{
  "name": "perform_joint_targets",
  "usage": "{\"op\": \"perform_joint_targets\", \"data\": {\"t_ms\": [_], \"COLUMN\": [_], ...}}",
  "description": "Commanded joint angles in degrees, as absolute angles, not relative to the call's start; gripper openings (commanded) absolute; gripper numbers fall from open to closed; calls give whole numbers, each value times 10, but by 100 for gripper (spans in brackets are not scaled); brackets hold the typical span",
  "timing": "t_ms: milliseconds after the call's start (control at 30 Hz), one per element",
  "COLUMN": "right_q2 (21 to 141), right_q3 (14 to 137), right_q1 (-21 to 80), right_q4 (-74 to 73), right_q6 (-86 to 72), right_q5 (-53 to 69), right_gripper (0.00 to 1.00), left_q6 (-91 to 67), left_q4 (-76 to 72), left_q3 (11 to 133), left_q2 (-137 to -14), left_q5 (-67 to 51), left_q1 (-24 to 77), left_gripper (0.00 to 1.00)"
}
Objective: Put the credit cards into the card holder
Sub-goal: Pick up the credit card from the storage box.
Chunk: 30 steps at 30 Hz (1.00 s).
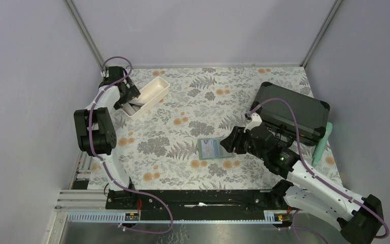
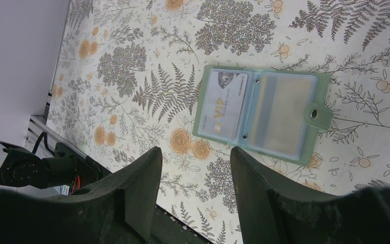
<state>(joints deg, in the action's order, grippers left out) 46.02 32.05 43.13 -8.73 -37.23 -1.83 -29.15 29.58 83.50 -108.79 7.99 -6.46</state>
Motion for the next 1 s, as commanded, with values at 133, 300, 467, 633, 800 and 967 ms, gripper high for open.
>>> {"op": "perform_joint_targets", "data": {"t_ms": [133, 300, 467, 633, 800, 967], "right_q2": [448, 450, 452, 453, 452, 450], "right_q3": [316, 318, 320, 320, 320, 319], "right_q1": [429, 430, 430, 430, 429, 430], "right_q4": [-85, -86, -86, -85, -85, -86], "right_q6": [-379, -378, -376, -377, -375, -376], "right_q5": [-7, -8, -8, -9, -10, -9], "right_gripper": [59, 59, 59, 59, 59, 59], "left_q6": [-291, -299, -301, -301, -306, -318], "left_q4": [296, 295, 295, 295, 294, 290], "left_q3": [840, 835, 832, 829, 824, 818], "left_q2": [-1082, -1093, -1102, -1104, -1106, -1115], "left_q5": [75, 62, 64, 68, 69, 57], "left_q1": [-69, -69, -69, -69, -69, -69], "left_gripper": [91, 91, 91, 91, 93, 92]}}
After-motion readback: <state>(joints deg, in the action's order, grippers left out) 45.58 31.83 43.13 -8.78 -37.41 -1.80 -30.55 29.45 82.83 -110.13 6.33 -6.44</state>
